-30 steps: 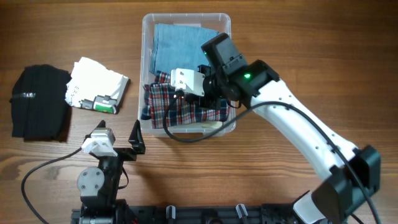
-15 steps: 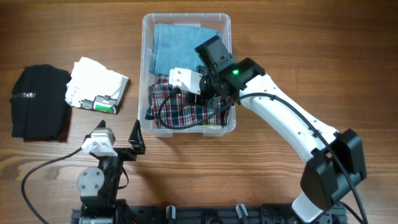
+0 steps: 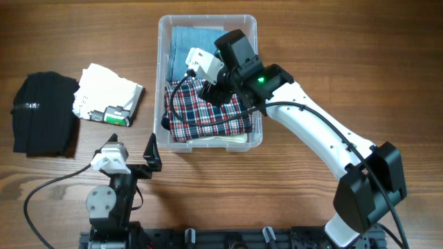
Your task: Pack container
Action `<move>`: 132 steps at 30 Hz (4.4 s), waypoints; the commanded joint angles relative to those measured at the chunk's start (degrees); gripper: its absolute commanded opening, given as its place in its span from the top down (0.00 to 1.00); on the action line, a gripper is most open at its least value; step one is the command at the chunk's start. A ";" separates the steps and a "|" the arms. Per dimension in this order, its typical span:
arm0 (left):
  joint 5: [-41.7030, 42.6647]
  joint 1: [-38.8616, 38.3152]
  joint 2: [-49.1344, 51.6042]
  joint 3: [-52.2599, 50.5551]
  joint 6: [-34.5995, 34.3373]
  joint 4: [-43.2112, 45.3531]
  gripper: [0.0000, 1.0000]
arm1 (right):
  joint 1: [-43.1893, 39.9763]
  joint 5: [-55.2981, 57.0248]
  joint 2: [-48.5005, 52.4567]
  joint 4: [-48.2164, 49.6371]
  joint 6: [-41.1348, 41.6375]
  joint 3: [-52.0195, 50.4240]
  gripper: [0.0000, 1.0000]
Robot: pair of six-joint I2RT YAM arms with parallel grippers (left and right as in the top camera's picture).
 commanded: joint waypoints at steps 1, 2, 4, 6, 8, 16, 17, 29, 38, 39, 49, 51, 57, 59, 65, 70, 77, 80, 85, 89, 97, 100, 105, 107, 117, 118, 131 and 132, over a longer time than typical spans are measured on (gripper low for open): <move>-0.11 -0.26 -0.42 -0.28 1.33 0.00 0.00 | -0.04 7.02 0.33 -0.42 15.82 1.27 0.27; -0.11 -0.26 -0.42 -0.28 1.33 0.00 0.00 | -0.11 8.52 0.31 -0.59 19.56 1.27 0.27; -0.11 -0.26 -0.42 -0.28 1.33 0.00 0.00 | -0.46 10.38 0.00 -1.38 26.03 1.27 0.23; -0.11 -0.26 -0.42 -0.28 1.33 0.00 0.00 | -1.31 11.69 -0.70 -2.73 31.58 1.27 0.21; -0.11 -0.26 -0.42 -0.28 1.33 0.00 0.00 | -2.80 11.74 -1.51 -4.09 34.34 1.27 0.19; -0.11 -0.26 -0.42 -0.28 1.33 0.00 0.00 | -15.30 11.76 -4.90 -13.53 36.20 1.27 0.00; -0.11 -0.26 -0.42 -0.28 1.33 0.00 0.00 | -17.29 11.76 -4.94 -14.69 36.20 1.27 0.01; -0.11 -0.26 -0.42 -0.28 1.33 0.00 0.00 | -34.32 11.74 -4.90 -17.57 36.22 1.27 0.00; -0.11 -0.26 -0.42 -0.28 1.33 0.00 0.00 | -34.86 11.74 -4.90 -17.57 36.20 1.25 0.00; -0.11 -0.26 -0.42 -0.28 1.33 0.00 0.00 | -34.86 11.74 -4.90 -17.57 36.20 1.25 0.00; -0.11 -0.26 -0.42 -0.28 1.33 0.00 0.00 | -34.86 11.74 -4.90 -17.57 36.20 1.27 0.00; -0.11 -0.26 -0.42 -0.28 1.33 0.00 0.00 | -34.86 11.74 -4.90 -17.57 36.20 1.27 0.00; -0.11 -0.26 -0.42 -0.28 1.33 0.00 0.00 | -34.86 11.74 -4.90 -17.57 36.17 1.27 0.00; -0.11 -0.26 -0.42 -0.28 1.33 0.00 0.00 | -34.86 11.74 -4.90 -17.57 36.20 1.27 0.00; -0.11 -0.26 -0.42 -0.28 1.33 -0.02 0.00 | -34.86 11.74 -4.90 -17.57 36.20 1.27 0.00; -0.11 -0.26 -0.42 -0.28 1.33 0.00 0.00 | -34.86 11.74 -4.90 -17.57 36.20 1.27 0.00; -0.11 -0.26 -0.42 -0.28 1.33 0.00 0.00 | -34.86 11.74 -4.90 -17.57 36.22 1.25 0.00; -0.11 -0.26 -0.42 -0.28 1.31 0.00 0.00 | -34.86 11.74 -4.90 -17.57 36.20 1.27 0.00; -0.11 -0.26 -0.42 -0.28 1.33 0.00 0.00 | -34.86 11.74 -4.90 -17.57 36.20 1.27 0.00; -0.11 -0.26 -0.42 -0.28 1.33 0.00 0.00 | -34.86 11.74 -4.90 -17.57 36.20 1.25 0.00; -0.11 -0.26 -0.42 -0.28 1.33 0.00 0.00 | -34.86 11.74 -4.90 -17.57 36.20 1.27 0.00; -0.11 -0.26 -0.42 -0.28 1.33 0.00 0.00 | -34.86 11.74 -4.90 -17.57 36.20 1.27 0.00; -0.11 -0.26 -0.42 -0.28 1.33 0.00 0.00 | -34.86 11.74 -4.90 -17.57 36.20 1.25 0.00; -0.11 -0.26 -0.42 -0.28 1.33 0.00 0.00 | -34.86 11.74 -4.90 -17.57 36.20 1.25 0.00; -0.11 -0.26 -0.42 -0.28 1.33 0.00 0.00 | -34.86 11.74 -4.90 -17.57 36.20 1.27 0.00; -0.11 -0.26 -0.42 -0.28 1.33 0.00 0.00 | -34.86 11.74 -4.90 -17.57 36.17 1.27 0.00; -0.11 -0.26 -0.42 -0.28 1.33 0.00 0.00 | -34.86 11.74 -4.90 -17.57 36.20 1.25 0.00; -0.11 -0.26 -0.42 -0.28 1.33 0.00 0.00 | -34.86 11.74 -4.90 -17.57 36.17 1.25 0.00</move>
